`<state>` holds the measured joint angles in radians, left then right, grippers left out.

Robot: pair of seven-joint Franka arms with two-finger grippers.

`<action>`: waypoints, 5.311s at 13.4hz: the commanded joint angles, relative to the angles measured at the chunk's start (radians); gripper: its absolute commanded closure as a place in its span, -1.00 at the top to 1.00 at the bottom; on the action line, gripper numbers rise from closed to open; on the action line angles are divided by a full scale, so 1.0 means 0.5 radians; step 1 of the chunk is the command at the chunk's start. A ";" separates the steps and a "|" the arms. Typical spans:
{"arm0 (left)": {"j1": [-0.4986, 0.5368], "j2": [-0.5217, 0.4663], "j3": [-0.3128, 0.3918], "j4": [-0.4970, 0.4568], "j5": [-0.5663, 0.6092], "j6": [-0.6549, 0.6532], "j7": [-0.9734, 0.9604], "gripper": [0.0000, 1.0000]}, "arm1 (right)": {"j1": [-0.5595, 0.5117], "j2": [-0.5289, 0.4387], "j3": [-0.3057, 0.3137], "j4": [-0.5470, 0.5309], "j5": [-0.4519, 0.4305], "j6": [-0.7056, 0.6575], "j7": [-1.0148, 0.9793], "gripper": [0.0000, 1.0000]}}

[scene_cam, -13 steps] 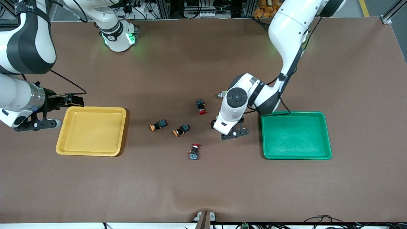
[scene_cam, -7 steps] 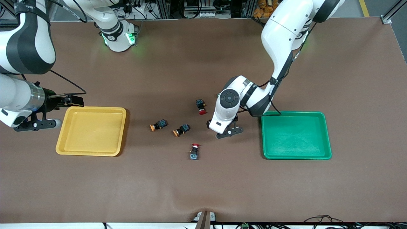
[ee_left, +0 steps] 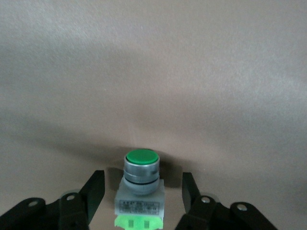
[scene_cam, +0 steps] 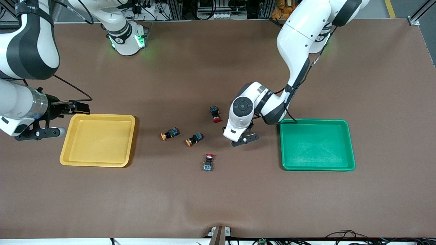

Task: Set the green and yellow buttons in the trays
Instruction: 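Close the left gripper on the green-capped button and lift, then lower the green button into the green tray while the right gripper reaches, then grasp the orange-capped button with the right gripper while the left gripper rises, then carry the orange button to the yellow tray while the left gripper reaches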

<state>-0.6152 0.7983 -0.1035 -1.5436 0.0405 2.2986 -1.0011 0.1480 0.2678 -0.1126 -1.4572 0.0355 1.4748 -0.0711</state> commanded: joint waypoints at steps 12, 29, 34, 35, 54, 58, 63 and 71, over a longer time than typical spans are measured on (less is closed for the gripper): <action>0.426 -0.286 0.017 0.022 0.030 -0.461 0.679 -0.81 | -0.020 0.017 0.011 0.018 0.128 -0.017 0.007 1.00; 0.850 -0.155 0.026 -0.088 0.054 -0.394 1.309 -0.41 | 0.189 0.449 0.011 0.018 0.401 0.455 0.492 1.00; 0.865 -0.152 0.026 -0.100 0.051 -0.370 1.309 0.99 | 0.259 0.602 0.011 0.012 0.380 0.734 0.749 1.00; 0.871 -0.161 0.026 -0.097 0.051 -0.370 1.312 1.00 | 0.284 0.633 0.011 0.012 0.380 0.787 0.850 1.00; 0.829 -0.492 -0.382 -0.345 0.026 -0.432 0.831 1.00 | 0.686 0.630 0.011 -0.699 0.365 1.501 2.020 1.00; 0.685 -0.550 -0.391 -0.508 0.026 -0.284 0.549 1.00 | 0.741 0.609 0.014 -0.896 0.368 1.830 2.115 1.00; 0.433 -0.557 -0.394 -0.585 0.051 -0.214 0.205 1.00 | 0.839 0.609 0.011 -0.914 0.365 1.842 2.192 1.00; 0.200 -0.544 -0.394 -0.873 0.048 0.216 -0.050 1.00 | 0.818 0.508 -0.008 -0.878 0.319 1.815 2.097 -0.74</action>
<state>-0.5111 0.5521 -0.3073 -1.9427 0.0498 2.3741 -1.0046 0.5654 0.5927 -0.1088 -1.8749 0.2119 2.3932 1.0050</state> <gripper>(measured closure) 0.000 0.573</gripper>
